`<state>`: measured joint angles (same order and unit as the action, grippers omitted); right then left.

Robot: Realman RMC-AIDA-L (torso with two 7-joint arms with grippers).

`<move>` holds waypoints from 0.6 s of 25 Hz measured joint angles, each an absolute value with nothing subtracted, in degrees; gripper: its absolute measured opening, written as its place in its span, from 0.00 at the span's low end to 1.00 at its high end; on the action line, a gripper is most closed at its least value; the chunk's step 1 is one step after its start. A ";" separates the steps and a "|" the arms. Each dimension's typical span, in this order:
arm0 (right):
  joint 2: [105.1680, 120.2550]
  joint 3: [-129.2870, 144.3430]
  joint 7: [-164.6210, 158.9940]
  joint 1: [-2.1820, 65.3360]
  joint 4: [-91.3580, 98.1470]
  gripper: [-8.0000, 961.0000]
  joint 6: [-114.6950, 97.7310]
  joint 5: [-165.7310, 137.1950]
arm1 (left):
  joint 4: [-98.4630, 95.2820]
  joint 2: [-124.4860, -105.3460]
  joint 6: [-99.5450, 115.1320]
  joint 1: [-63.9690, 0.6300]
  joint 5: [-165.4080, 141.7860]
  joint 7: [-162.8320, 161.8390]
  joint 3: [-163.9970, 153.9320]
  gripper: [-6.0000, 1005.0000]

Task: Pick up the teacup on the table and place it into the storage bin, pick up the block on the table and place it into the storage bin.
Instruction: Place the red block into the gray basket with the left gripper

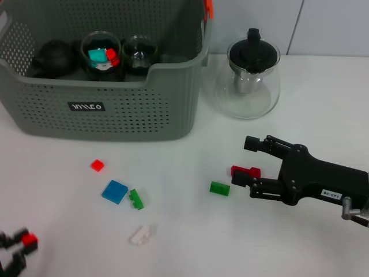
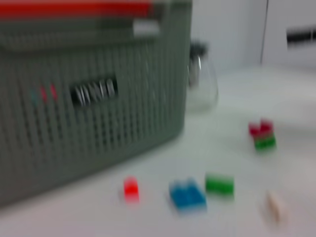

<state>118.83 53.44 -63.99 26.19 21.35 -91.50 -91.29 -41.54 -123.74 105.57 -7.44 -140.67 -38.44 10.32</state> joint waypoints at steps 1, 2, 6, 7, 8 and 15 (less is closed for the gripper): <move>118.83 53.43 -63.97 26.16 21.35 0.98 -91.47 -91.26 | -41.79 -123.41 107.79 -8.28 -139.90 -38.85 11.59 0.20; 118.83 53.44 -63.95 26.17 21.35 0.98 -91.45 -91.22 | -41.86 -123.00 109.68 -9.22 -139.05 -39.36 12.40 0.20; 119.03 53.44 -63.90 26.26 21.53 0.98 -91.08 -91.07 | -41.02 -121.84 113.05 -13.51 -134.64 -43.46 14.13 0.20; 119.14 53.44 -63.90 26.34 21.63 0.98 -91.01 -91.05 | -40.78 -121.74 113.01 -14.87 -132.97 -45.32 14.46 0.20; 119.20 53.44 -63.89 26.42 21.68 0.98 -90.96 -91.04 | -40.62 -121.73 112.64 -16.10 -131.30 -47.43 14.84 0.20; 119.45 53.44 -63.89 27.26 21.54 0.98 -89.99 -90.95 | -37.69 -119.62 109.63 -26.49 -121.12 -63.46 15.46 0.21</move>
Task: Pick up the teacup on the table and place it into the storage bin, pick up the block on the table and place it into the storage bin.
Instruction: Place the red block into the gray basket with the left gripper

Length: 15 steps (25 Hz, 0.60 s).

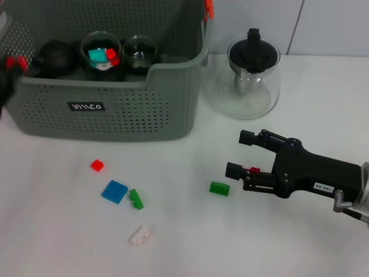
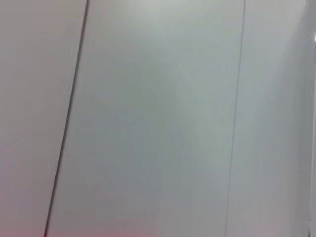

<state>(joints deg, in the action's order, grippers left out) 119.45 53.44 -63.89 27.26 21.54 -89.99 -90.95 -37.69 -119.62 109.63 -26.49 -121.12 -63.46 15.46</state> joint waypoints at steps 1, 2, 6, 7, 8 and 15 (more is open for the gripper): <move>119.47 53.42 -63.89 27.27 21.54 0.98 -89.73 -90.95 | -37.19 -119.08 108.86 -27.99 -120.45 -64.50 15.38 0.21; 119.48 53.37 -63.89 27.28 21.55 0.98 -89.49 -90.95 | -36.70 -118.52 107.77 -29.70 -119.85 -65.43 15.22 0.21; 119.56 53.12 -63.90 27.60 21.43 0.98 -88.91 -90.95 | -36.84 -117.24 100.69 -37.13 -119.09 -67.39 12.39 0.21; 119.62 52.96 -63.91 27.67 21.41 0.98 -88.92 -90.95 | -37.25 -117.01 98.52 -38.79 -119.05 -67.87 10.91 0.21; 119.72 52.82 -63.91 27.71 21.41 0.98 -88.96 -90.95 | -37.64 -116.83 96.95 -39.98 -119.02 -68.26 9.52 0.22; 120.09 51.96 -63.92 28.08 21.50 0.98 -89.24 -90.96 | -48.37 -116.50 80.00 -45.44 -118.97 -85.84 -12.32 0.22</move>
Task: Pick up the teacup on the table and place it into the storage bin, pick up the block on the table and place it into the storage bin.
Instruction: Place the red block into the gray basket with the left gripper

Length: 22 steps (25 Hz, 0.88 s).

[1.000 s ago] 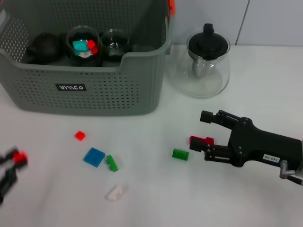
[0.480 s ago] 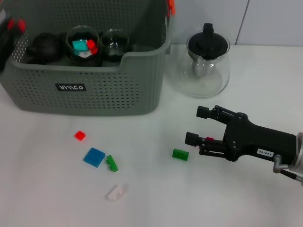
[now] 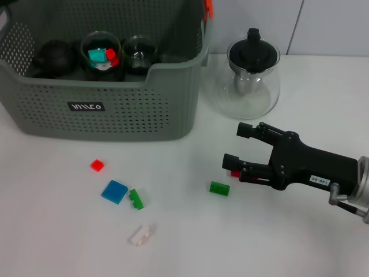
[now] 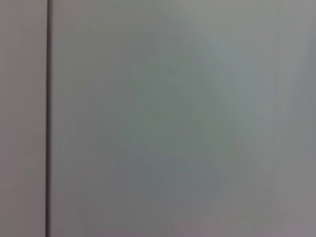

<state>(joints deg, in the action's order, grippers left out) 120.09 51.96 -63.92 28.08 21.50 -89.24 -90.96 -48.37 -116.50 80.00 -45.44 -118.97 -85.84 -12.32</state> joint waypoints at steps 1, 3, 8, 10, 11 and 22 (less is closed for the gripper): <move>120.10 51.94 -63.92 28.13 21.51 0.98 -89.25 -90.97 | -50.27 -116.65 77.82 -45.45 -119.05 -88.86 -15.98 0.22; 120.10 51.93 -63.93 28.24 21.52 0.98 -89.20 -90.97 | -53.92 -116.80 73.08 -45.17 -119.39 -94.47 -23.65 0.22; 120.09 51.85 -63.94 28.53 21.42 0.98 -89.06 -90.97 | -58.52 -116.93 63.49 -45.21 -123.89 -102.08 -36.82 0.23; 120.14 51.85 -63.93 28.60 21.41 0.98 -89.07 -90.96 | -58.71 -117.18 59.29 -45.94 -129.34 -105.10 -40.70 0.23; 120.17 51.85 -63.93 28.63 21.41 0.98 -89.08 -90.95 | -58.66 -117.36 56.68 -46.23 -132.72 -107.31 -42.37 0.23; 120.15 51.85 -63.89 28.74 21.35 0.98 -89.36 -90.88 | -53.60 -117.22 51.86 -50.77 -154.47 -123.87 -48.91 0.24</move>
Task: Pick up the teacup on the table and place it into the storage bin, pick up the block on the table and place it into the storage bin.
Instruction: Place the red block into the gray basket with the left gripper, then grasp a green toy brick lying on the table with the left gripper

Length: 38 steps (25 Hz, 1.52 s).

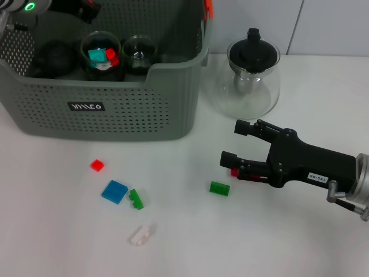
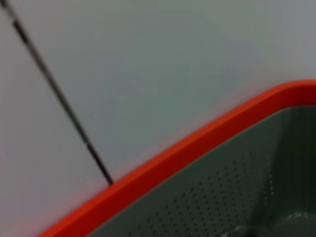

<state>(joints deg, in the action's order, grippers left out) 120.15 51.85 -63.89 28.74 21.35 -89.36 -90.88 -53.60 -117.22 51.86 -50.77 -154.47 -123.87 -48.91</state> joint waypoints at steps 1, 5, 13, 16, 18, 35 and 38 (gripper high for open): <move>120.15 51.85 -63.89 28.74 21.35 0.98 -89.36 -90.88 | -53.20 -117.16 51.61 -51.00 -154.85 -124.63 -48.94 0.24; 120.14 51.85 -63.89 28.67 21.35 0.98 -89.39 -90.87 | -54.43 -118.08 51.08 -50.73 -154.88 -125.06 -49.17 0.24; 120.15 51.86 -63.89 28.40 21.40 0.98 -89.35 -90.88 | -57.88 -119.11 51.72 -49.21 -151.62 -125.36 -48.90 0.43; 120.15 51.64 -63.89 28.36 21.40 0.98 -89.32 -90.88 | -63.31 -120.44 50.64 -45.27 -143.36 -124.15 -48.77 0.50; 120.15 51.19 -63.89 28.40 21.38 0.98 -89.35 -90.88 | -67.17 -121.65 50.21 -41.42 -134.25 -120.86 -48.74 0.54; 119.91 48.95 -64.44 28.14 21.78 0.98 -88.45 -90.88 | -36.03 -119.48 97.51 -20.80 -97.63 -69.16 -22.13 0.58; 119.94 48.95 -64.44 28.33 21.57 0.98 -87.94 -90.88 | -37.78 -119.85 100.30 -18.29 -104.68 -64.71 -22.07 0.58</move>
